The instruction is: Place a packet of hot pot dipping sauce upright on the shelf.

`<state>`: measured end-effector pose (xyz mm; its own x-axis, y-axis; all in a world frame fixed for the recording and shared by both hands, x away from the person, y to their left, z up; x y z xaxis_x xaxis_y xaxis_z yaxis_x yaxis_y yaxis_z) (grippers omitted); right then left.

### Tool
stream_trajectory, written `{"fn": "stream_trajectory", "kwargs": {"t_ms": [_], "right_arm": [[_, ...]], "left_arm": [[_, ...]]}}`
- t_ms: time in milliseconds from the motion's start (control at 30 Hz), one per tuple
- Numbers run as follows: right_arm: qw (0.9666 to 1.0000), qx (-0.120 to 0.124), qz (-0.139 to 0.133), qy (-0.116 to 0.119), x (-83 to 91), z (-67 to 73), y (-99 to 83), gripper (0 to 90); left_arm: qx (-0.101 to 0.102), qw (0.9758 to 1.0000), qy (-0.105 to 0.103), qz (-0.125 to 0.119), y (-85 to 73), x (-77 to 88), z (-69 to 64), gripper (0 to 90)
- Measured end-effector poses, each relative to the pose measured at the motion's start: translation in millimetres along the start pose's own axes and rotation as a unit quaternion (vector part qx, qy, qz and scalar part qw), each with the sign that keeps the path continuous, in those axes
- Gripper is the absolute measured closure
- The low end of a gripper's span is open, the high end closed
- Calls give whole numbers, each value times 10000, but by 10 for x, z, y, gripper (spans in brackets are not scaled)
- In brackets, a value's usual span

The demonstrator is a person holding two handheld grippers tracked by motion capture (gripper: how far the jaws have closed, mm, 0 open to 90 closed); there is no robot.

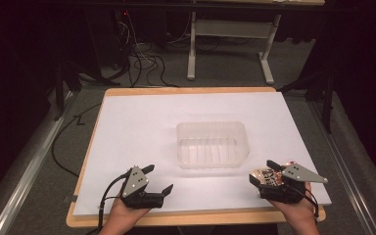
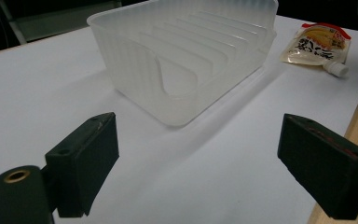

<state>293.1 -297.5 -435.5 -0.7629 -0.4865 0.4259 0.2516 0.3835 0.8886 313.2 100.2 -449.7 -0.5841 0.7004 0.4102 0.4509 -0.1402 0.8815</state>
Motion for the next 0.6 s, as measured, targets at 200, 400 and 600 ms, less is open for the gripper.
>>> {"fn": "stream_trajectory", "kwargs": {"t_ms": [200, 400, 600], "right_arm": [[9995, -178, 200, -178, 80, -121, -102, 187], [9981, -359, 454, -232, 125, -186, -245, 160], [9968, -442, 649, -120, 137, -150, -362, 162]], "left_arm": [[48, 10000, 4, -17, 34, -54, 8, 121], [-34, 10000, -78, -16, 50, -126, -27, 139], [-136, 9997, -209, 64, 63, -204, -74, 148]]}}
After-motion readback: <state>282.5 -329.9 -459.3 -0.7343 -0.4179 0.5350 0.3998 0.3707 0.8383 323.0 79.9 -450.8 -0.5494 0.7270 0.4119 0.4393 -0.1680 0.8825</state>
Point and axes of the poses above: each handheld gripper's, and its own axes: x roughly backward along the jaws, y roughly out of its top, z roughly to its left, the point moved 3 cm from there along -x, roughly forward along the jaws, and after that the axes turned 14 degrees about x, right-handed, at the moved point
